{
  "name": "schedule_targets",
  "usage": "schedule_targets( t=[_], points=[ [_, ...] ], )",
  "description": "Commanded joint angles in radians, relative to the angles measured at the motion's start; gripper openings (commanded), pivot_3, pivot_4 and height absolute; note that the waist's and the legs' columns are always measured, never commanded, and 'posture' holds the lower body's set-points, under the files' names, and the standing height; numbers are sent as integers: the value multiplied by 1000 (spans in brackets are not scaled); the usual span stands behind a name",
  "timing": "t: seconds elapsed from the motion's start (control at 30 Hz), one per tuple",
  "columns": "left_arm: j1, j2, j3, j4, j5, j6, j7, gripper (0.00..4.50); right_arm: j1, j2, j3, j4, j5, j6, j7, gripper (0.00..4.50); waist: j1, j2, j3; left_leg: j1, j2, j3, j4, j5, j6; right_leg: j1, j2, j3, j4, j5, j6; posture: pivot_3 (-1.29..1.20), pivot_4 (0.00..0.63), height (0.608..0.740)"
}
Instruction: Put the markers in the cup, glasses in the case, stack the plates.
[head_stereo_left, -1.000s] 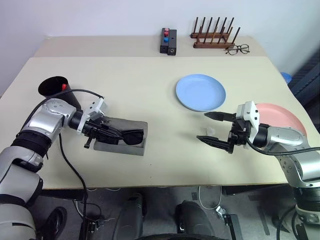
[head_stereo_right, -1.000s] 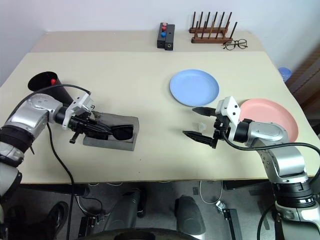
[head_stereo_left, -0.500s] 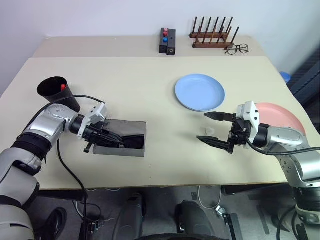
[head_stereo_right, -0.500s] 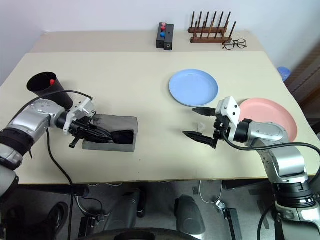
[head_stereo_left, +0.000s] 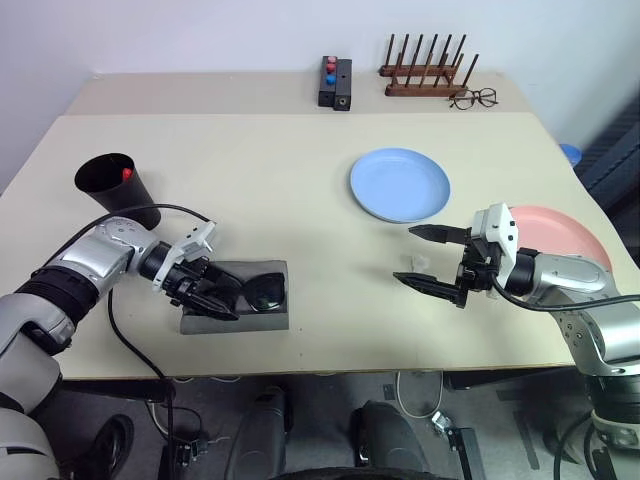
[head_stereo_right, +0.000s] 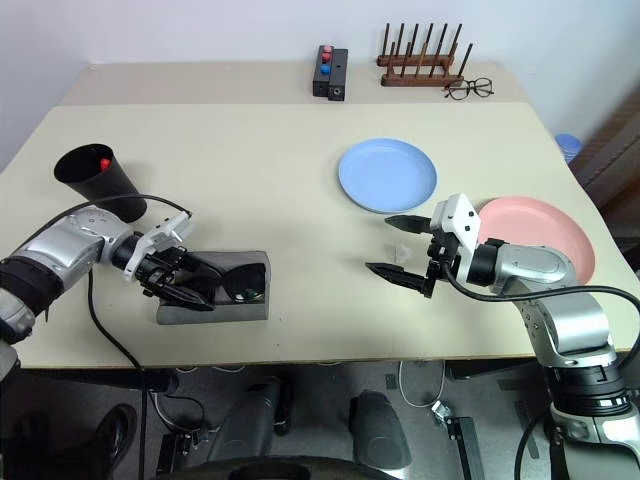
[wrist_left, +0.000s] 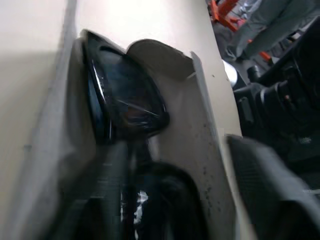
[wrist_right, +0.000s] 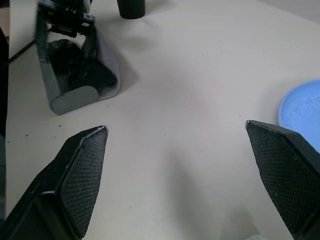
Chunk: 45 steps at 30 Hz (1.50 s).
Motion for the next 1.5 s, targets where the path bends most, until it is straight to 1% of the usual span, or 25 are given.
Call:
schedule_targets(
  t=[0.03, 0.17, 0.27, 0.57, 0.73, 0.87, 1.0, 1.1, 1.17, 1.27, 1.3, 1.43, 1.5],
  points=[
    [-25, 9, 5, 6, -7, -25, -2, 4484, -5, -3, -6, -26, 0, -14, 2, 4500, 1, 0, 0, 0, 0, 0, 0, 0, 0, 0, 0, 0, 0, 0, 0, 0, 150, 740],
    [-30, -17, 45, 37, 2, -49, -2, 4484, -10, 2, -1, -21, -1, -17, 1, 4500, 1, 0, 0, 0, 0, 0, 1, 0, 0, 0, 0, 0, 0, 0, 0, 0, 150, 740],
    [-34, -18, 61, 29, -2, -51, -2, 4484, -11, 3, 0, -18, -2, -20, 3, 4500, 0, 0, 0, 0, 0, 0, 1, 0, 0, 0, 0, 0, 0, 0, 0, 0, 150, 740],
    [-28, 31, 82, -86, -20, -16, -2, 4484, -27, 4, 4, -1, -6, -25, 9, 4500, 0, 0, 0, -1, 0, 0, 1, 0, 0, 0, 0, 0, 0, 0, 0, 0, 150, 740],
    [-12, 61, 56, -79, 40, -77, -2, 4484, -31, 8, 11, 3, -10, -25, 10, 4500, -1, 0, 0, 0, 0, 0, 1, 0, 0, 0, 0, 0, 0, 0, 0, 0, 150, 740],
    [-10, 8, 115, 18, 109, -170, -2, 4484, -36, 12, 15, 5, -10, -25, 9, 4500, 2, 0, 0, 0, 0, 0, 1, 0, 0, 0, 1, 0, 0, 0, 0, 0, 150, 740],
    [-16, -13, 137, 47, 116, -167, -2, 4484, -38, 17, 22, 7, -14, -27, 8, 4500, 1, 0, 0, -1, 0, 0, 1, 0, 0, 0, 0, 0, 0, 0, 0, 0, 150, 740],
    [-39, -37, 182, 68, 104, -104, -2, 4484, -39, 17, 22, 7, -11, -25, 7, 4500, 2, 0, 0, -1, 0, 0, 1, 0, 0, 0, 1, 0, 0, 0, 0, 0, 150, 740],
    [-58, -33, 204, 47, 48, -14, -2, 3950, -39, 16, 22, 9, -12, -27, 7, 4500, 1, 0, 0, -1, 0, 0, 1, 0, 0, 0, 1, -1, 0, 0, 0, 0, 150, 740],
    [-67, -15, 247, -1, -2, 48, -2, 2685, -40, 17, 24, 13, -14, -28, 7, 4500, 0, 0, 0, -2, 0, 0, 1, 0, 0, 0, 1, -1, 0, 0, 0, 0, 150, 740],
    [-68, -4, 252, -15, -1, 50, -2, 2081, -41, 17, 24, 14, -14, -29, 6, 4500, 0, 0, 0, -2, 0, 0, 1, 0, 0, 0, 1, -1, 0, 0, 1, 0, 150, 740],
    [-57, 35, 256, -72, -10, 66, -2, 54, -44, 19, 26, 18, -15, -32, 6, 4500, -3, 0, 0, -1, 0, 0, 1, 0, 0, 0, 2, -1, 0, 0, 1, 0, 150, 740],
    [-60, 39, 277, -106, -31, 111, -2, 18, -46, 20, 26, 20, -15, -33, 7, 4500, -1, 0, 0, -1, 0, 0, 1, 0, 0, 0, 2, -1, 1, 0, 1, 0, 150, 740]
  ],
)
